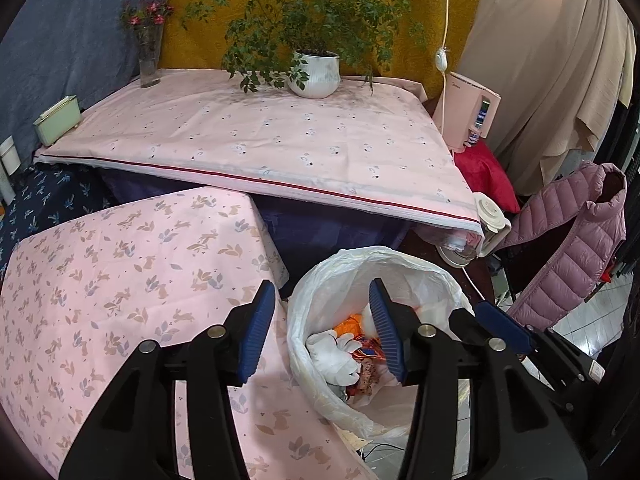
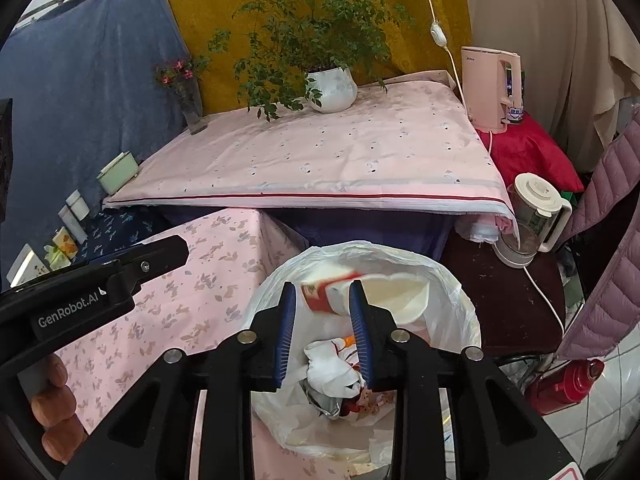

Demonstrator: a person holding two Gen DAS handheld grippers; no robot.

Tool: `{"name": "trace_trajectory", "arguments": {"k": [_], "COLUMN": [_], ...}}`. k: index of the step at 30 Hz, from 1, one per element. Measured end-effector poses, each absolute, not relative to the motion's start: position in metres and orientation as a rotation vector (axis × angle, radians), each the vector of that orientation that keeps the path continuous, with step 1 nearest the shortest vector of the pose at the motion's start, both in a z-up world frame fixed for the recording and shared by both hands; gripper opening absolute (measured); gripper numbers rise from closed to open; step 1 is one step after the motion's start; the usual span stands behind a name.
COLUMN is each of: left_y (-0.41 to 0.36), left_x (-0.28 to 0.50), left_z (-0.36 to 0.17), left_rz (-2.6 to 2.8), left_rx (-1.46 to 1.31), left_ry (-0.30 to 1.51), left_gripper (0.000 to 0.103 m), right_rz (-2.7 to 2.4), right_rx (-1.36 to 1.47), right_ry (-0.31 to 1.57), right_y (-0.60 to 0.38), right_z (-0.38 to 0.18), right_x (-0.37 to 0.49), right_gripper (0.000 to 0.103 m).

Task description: Collect trash

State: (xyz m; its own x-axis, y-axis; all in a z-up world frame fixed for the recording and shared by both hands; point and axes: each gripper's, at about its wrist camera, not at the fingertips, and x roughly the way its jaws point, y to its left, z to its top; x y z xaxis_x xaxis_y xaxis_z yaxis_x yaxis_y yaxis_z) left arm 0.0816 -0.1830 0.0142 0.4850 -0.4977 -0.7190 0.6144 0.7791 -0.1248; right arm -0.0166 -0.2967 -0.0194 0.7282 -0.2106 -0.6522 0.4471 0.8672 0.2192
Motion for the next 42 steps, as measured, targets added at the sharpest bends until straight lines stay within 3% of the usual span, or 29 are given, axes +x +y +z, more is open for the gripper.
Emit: {"name": "trace_trajectory", "arguments": {"k": [4, 6, 13, 15, 22, 24, 29, 33, 35, 42], "left_y": [-0.177, -0.173, -0.158, -0.152, -0.134, -0.129, -0.119, -0.112, -0.109, -0.100], "left_x": [0.084, 0.084, 0.086, 0.087, 0.085, 0.083, 0.079, 0.072, 0.068, 0.057], "left_z": [0.013, 0.012, 0.010, 0.008, -0.001, -0.003, -0.008, -0.010, -0.011, -0.015], "left_rz": [-0.667, -0.654, -0.609, -0.598, -0.551, -0.534, -0.506, -0.483, -0.479, -0.463], "left_rx": [0.151, 0.151, 0.154, 0.148, 0.172, 0.179, 0.190, 0.196, 0.202, 0.212], "left_ry": [0.820, 0.818, 0.805, 0.808, 0.803, 0.796, 0.789, 0.775, 0.769, 0.772], "left_gripper": [0.048, 0.053, 0.058, 0.063, 0.066, 0.073, 0.075, 0.085, 0.087, 0.090], "right_rz": [-0.378, -0.381, -0.422, -0.427, -0.452, -0.457, -0.452, -0.455, -0.460, -0.462], "right_rx": [0.349, 0.336, 0.280, 0.269, 0.204, 0.188, 0.168, 0.190, 0.186, 0.158], "right_ry": [0.679, 0.686, 0.717, 0.734, 0.776, 0.784, 0.813, 0.807, 0.812, 0.837], "right_y": [-0.292, -0.289, -0.281, -0.280, -0.267, -0.263, -0.256, -0.254, -0.253, -0.247], "right_z": [-0.018, -0.018, -0.015, -0.016, -0.018, -0.019, -0.025, -0.028, -0.030, -0.036], "right_x": [-0.014, -0.013, -0.014, -0.014, -0.017, -0.019, -0.022, -0.029, -0.032, -0.043], "right_gripper": [0.029, 0.032, 0.054, 0.057, 0.068, 0.073, 0.082, 0.085, 0.097, 0.096]}}
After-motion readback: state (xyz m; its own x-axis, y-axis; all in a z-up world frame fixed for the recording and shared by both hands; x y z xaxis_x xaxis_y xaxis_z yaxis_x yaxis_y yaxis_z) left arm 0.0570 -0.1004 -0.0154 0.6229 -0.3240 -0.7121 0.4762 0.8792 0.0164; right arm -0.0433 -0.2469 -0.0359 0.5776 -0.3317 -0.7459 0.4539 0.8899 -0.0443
